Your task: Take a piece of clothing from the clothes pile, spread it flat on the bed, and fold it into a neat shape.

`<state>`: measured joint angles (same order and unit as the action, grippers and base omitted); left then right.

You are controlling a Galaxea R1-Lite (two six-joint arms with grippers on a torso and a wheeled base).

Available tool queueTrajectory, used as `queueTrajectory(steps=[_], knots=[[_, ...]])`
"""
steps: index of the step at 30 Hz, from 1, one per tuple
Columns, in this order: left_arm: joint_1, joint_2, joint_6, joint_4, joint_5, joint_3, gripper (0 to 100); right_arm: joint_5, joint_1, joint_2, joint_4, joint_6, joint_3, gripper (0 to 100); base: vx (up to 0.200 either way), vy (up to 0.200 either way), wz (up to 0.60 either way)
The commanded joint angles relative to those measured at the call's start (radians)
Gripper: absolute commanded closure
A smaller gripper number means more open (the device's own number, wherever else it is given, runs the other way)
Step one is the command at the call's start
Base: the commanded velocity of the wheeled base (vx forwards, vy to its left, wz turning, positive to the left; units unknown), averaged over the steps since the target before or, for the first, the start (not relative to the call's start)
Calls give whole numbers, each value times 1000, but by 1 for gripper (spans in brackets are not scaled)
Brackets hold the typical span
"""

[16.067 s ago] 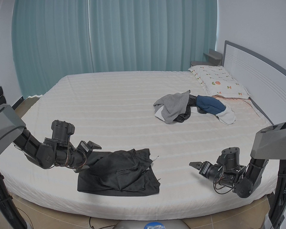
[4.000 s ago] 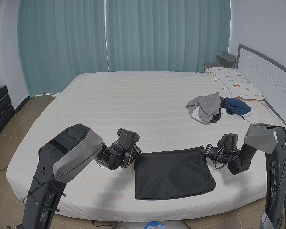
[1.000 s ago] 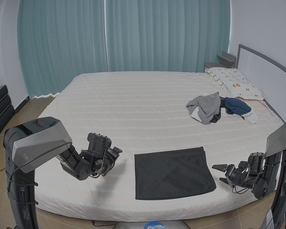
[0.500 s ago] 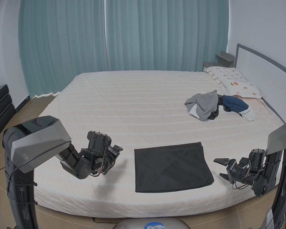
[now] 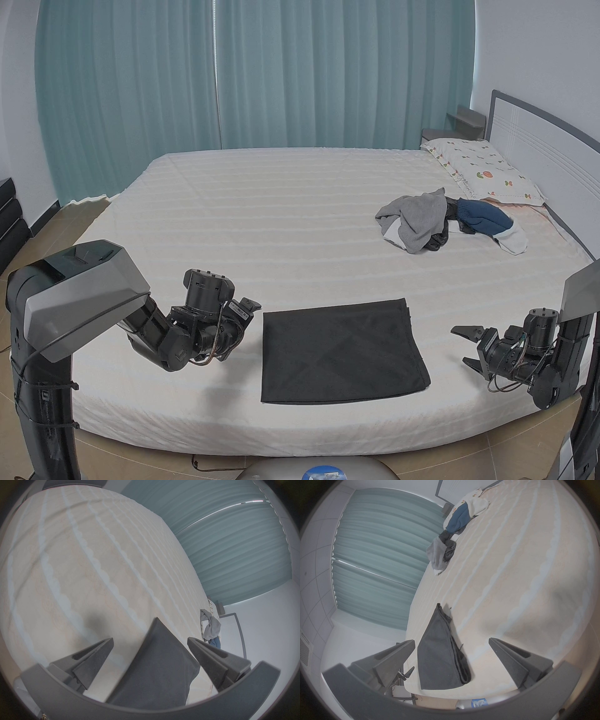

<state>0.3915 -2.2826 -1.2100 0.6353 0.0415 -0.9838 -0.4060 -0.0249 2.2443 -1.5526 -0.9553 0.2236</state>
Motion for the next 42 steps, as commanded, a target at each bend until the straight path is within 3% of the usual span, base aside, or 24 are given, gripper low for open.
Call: queueTrajectory(steps=[1,4,9,12,16,23,31,42], knots=[[-23,8,6,-3,0,-3,0,3,0,1,-15,-19,0,0,0,0,0],[-42,17,24,-5,0,-3,0,9,2,1,-15,-49,2,0,0,0,0],[-122,15,207,-9,-20,13,0,21,5,14,-14,-76,13,0,0,0,0],[-134,9,245,-8,-60,19,0,21,5,23,-14,-77,19,0,0,0,0],[-135,-2,306,29,-233,73,0,21,3,57,-14,-80,65,0,0,0,0],[-126,-54,460,231,-275,180,0,21,14,90,-14,-80,85,0,0,0,0],[-79,-74,500,277,-265,205,0,21,16,92,-14,-80,86,0,0,0,0],[-79,-80,492,277,-262,189,0,21,17,94,-14,-80,86,0,0,0,0]])
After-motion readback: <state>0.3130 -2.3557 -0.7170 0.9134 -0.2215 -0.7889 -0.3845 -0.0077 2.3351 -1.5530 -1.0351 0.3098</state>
